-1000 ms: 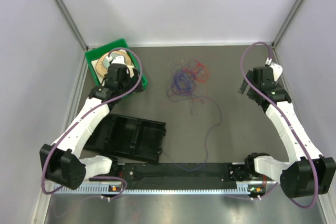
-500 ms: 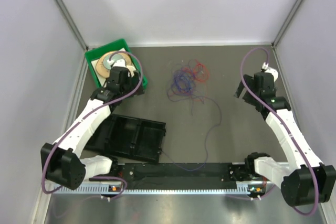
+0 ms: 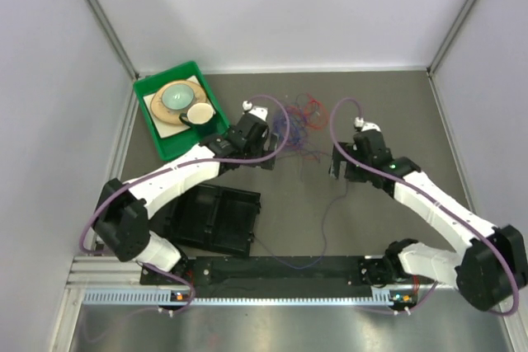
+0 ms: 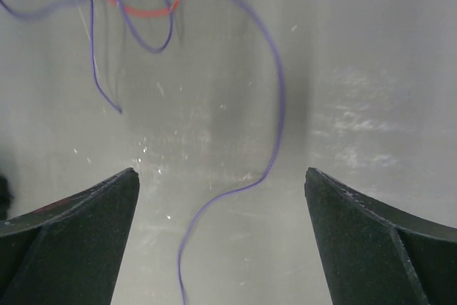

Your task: Untangle the cables

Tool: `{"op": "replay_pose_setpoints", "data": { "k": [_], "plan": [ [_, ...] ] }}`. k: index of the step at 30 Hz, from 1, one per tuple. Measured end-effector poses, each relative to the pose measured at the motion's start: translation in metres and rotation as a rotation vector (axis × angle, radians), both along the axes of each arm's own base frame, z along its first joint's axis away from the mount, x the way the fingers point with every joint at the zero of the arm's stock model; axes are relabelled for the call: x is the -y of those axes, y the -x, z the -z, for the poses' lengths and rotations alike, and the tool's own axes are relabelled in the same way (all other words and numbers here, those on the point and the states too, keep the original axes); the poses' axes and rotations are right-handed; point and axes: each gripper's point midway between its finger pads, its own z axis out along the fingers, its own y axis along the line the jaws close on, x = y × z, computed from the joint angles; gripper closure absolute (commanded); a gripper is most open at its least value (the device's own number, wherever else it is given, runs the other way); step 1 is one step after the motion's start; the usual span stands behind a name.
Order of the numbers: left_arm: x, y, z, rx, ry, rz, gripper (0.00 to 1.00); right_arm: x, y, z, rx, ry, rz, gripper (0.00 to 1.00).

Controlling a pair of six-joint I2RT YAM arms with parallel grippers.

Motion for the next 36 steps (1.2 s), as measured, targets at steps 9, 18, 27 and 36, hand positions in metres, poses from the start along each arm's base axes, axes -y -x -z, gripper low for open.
{"op": "replay_pose_setpoints", "data": {
  "k": [9,18,27,36],
  "plan": [
    [-0.018,-0.021,-0.031,0.073,0.051,-0.156,0.01,-0.024,-0.001,0.043,-0.107,0.078,-0.08,0.12],
    [-0.048,-0.023,-0.063,0.154,0.1,-0.235,0.01,-0.041,-0.049,0.047,-0.036,0.082,-0.032,0.43],
    [-0.053,-0.02,-0.055,0.142,0.07,-0.232,0.01,-0.063,-0.092,0.056,-0.017,0.089,-0.023,1.0],
    [-0.057,-0.019,-0.047,0.134,0.045,-0.242,0.01,0.027,-0.096,0.013,0.065,0.141,0.175,1.0]
  ]
}}
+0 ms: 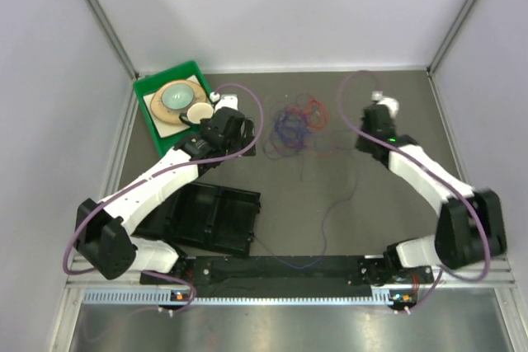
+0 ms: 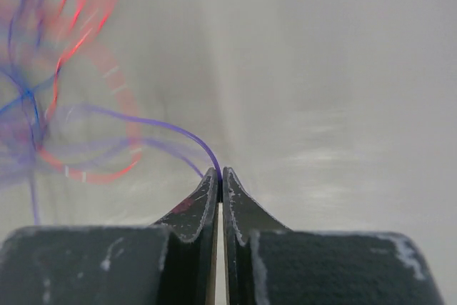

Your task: Untangle the cables

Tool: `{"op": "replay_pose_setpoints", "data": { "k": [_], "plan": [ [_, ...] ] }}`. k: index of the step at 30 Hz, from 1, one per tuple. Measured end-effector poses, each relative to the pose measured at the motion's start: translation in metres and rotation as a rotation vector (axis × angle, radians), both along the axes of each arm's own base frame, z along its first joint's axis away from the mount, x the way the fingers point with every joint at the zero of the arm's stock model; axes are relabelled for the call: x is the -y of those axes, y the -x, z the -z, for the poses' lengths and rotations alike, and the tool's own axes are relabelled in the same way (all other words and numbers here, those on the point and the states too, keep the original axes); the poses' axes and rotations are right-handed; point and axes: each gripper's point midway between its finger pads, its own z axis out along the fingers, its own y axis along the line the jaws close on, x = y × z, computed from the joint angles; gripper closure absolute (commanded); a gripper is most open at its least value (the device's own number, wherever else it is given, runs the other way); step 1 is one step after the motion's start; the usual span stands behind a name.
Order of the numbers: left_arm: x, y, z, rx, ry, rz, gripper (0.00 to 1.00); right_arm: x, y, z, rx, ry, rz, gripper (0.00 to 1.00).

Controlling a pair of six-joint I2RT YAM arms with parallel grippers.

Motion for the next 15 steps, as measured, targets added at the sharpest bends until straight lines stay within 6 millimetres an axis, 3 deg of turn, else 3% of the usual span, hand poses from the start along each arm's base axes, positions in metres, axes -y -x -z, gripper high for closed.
{"op": "replay_pose_setpoints", "data": {
  "k": [3,4,5,6,7,8,9,10,12,15],
  "plan": [
    [0.0,0.0,0.011,-0.025,-0.018,0.001,0.01,0.058,0.002,-0.041,0.123,-0.013,0.156,1.0],
    [0.001,0.0,0.016,-0.037,-0.025,0.003,0.01,0.068,0.002,-0.051,0.154,-0.011,0.185,1.0],
    [0.002,0.0,0.021,-0.05,-0.03,0.006,0.01,0.077,0.001,-0.059,0.178,-0.014,0.213,0.86],
    [0.002,-0.001,0.024,-0.059,-0.034,0.006,0.01,0.083,0.0,-0.061,0.183,-0.025,0.228,0.65],
    [0.002,-0.001,0.028,-0.07,-0.036,0.007,0.01,0.09,-0.001,-0.059,0.173,-0.043,0.25,0.29],
    [0.002,-0.001,0.031,-0.082,-0.039,0.008,0.01,0.09,-0.001,-0.055,0.158,-0.053,0.252,0.2],
    [0.001,0.0,0.033,-0.09,-0.038,0.008,0.01,0.111,0.001,-0.046,0.125,-0.062,0.31,0.14],
    [-0.001,0.0,0.034,-0.096,-0.037,0.006,0.01,0.119,0.004,-0.037,0.089,-0.062,0.326,0.07],
    [-0.005,-0.002,0.035,-0.102,-0.026,-0.002,0.01,0.12,0.012,-0.027,0.038,-0.067,0.335,0.04],
    [-0.011,-0.002,0.039,-0.121,-0.009,-0.009,0.01,0.074,0.014,-0.031,0.038,-0.083,0.204,0.04]
  ]
}}
